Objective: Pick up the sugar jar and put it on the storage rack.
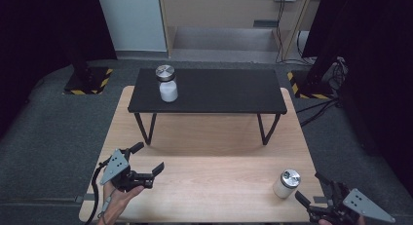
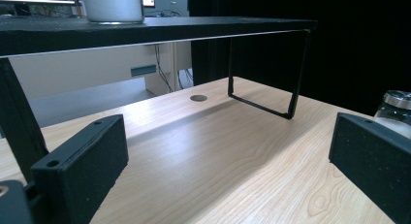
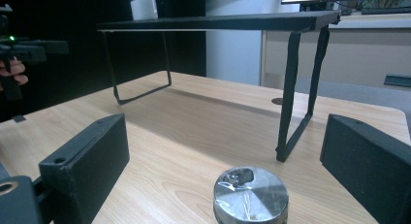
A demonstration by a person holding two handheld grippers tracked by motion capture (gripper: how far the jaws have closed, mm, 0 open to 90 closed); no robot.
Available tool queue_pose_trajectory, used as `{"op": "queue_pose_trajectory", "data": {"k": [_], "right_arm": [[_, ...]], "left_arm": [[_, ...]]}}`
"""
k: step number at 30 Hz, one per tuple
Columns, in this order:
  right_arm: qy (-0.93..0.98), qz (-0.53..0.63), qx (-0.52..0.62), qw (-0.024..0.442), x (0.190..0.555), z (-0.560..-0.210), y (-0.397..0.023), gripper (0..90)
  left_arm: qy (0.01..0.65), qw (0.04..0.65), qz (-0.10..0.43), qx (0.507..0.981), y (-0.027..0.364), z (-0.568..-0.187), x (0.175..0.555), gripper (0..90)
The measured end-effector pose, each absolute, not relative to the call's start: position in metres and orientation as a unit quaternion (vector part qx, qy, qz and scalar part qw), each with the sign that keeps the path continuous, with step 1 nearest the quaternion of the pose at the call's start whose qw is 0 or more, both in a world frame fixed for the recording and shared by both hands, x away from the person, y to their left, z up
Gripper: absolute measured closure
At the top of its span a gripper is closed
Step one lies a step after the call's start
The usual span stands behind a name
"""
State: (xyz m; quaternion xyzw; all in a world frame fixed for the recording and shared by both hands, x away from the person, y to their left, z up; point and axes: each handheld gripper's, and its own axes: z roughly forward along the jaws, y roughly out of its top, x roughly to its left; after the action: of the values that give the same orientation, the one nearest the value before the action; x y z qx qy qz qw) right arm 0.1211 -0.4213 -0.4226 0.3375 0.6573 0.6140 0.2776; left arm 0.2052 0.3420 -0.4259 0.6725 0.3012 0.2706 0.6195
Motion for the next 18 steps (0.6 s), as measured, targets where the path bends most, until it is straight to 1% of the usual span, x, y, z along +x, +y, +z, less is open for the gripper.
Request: {"op": "queue_pose_trajectory", "data": {"k": [9,18], "right_arm": [[0.661,0.614,0.341,0.265,0.120,-0.408,-0.427,2.8],[0.686,0.596,0.327,0.260,0.121,-0.375,-0.434,2.8]], "left_arm": [[0.297,0.614,0.272,0.679,0.342,-0.425,0.206,0.0],[0.299,0.612,0.269,0.681,0.342,-0.425,0.207,0.0]]}}
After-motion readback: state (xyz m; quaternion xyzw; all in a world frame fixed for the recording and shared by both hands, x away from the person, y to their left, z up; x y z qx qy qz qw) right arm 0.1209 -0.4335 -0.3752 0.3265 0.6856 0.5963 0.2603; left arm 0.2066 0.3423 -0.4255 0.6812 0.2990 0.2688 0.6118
